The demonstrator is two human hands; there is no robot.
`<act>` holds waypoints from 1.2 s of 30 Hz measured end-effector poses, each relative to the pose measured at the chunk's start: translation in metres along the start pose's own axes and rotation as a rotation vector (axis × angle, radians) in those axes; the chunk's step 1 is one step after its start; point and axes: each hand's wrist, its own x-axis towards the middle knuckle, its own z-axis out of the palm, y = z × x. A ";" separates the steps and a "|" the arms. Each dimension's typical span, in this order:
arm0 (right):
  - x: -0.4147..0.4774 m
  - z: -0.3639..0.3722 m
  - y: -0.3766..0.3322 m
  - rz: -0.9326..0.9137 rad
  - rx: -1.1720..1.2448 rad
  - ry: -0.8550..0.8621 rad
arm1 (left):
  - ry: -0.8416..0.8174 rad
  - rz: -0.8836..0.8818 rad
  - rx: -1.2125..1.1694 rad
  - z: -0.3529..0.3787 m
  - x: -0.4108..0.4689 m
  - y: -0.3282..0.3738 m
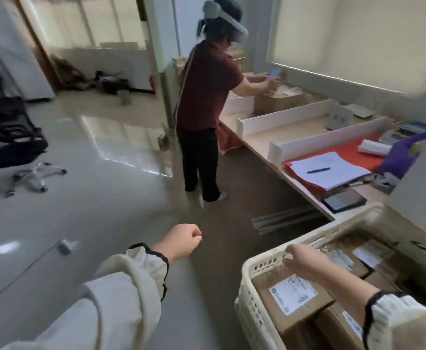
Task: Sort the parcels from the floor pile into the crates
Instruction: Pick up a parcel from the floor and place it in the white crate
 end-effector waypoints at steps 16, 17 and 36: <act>-0.236 0.202 -0.521 -1.001 -0.233 -0.245 | 0.549 -0.825 -0.441 -0.045 -0.484 -0.376; -0.265 0.223 -0.547 -1.065 -0.250 -0.279 | 0.578 -0.886 -0.448 -0.040 -0.521 -0.391; -0.590 0.558 -0.694 -1.678 -1.009 -0.845 | 0.910 -2.013 -0.900 0.245 -0.866 -0.431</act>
